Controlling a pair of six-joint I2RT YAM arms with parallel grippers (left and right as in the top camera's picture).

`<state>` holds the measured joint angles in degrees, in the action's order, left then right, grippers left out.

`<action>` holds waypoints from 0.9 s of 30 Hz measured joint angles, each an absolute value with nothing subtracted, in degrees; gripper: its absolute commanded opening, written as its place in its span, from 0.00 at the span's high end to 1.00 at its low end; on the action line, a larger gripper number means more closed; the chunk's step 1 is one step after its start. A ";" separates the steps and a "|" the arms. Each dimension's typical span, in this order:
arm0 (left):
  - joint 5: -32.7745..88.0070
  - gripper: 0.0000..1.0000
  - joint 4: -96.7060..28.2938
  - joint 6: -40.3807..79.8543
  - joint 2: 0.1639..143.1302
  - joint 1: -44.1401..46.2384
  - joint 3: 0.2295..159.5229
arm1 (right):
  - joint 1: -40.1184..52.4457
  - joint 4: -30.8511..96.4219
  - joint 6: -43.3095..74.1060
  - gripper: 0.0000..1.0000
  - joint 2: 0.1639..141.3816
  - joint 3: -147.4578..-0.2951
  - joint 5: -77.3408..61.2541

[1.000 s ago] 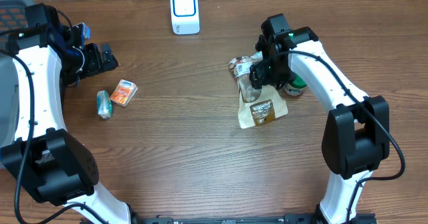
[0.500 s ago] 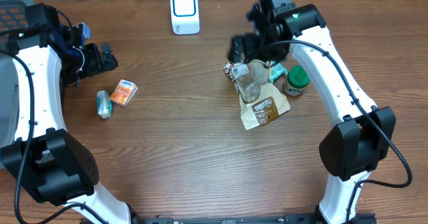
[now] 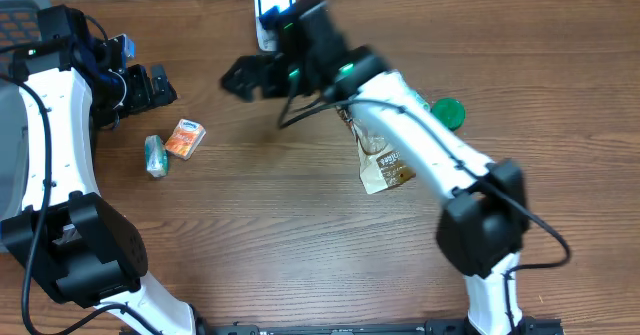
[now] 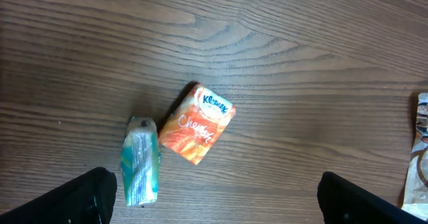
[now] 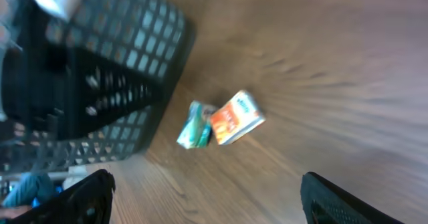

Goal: Scan the item barcode
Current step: 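Carry the bread bag beside the jar and release it, then move the right gripper toward the orange and white tissue packs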

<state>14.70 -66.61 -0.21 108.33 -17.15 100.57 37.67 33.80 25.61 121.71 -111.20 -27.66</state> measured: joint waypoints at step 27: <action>13.74 0.21 -68.66 0.05 108.55 -17.15 104.36 | 47.62 21.74 34.48 0.40 135.70 -110.98 -19.73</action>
<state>13.74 -68.66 0.05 108.55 -17.15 104.36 47.62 21.74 34.48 135.70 -110.98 -19.73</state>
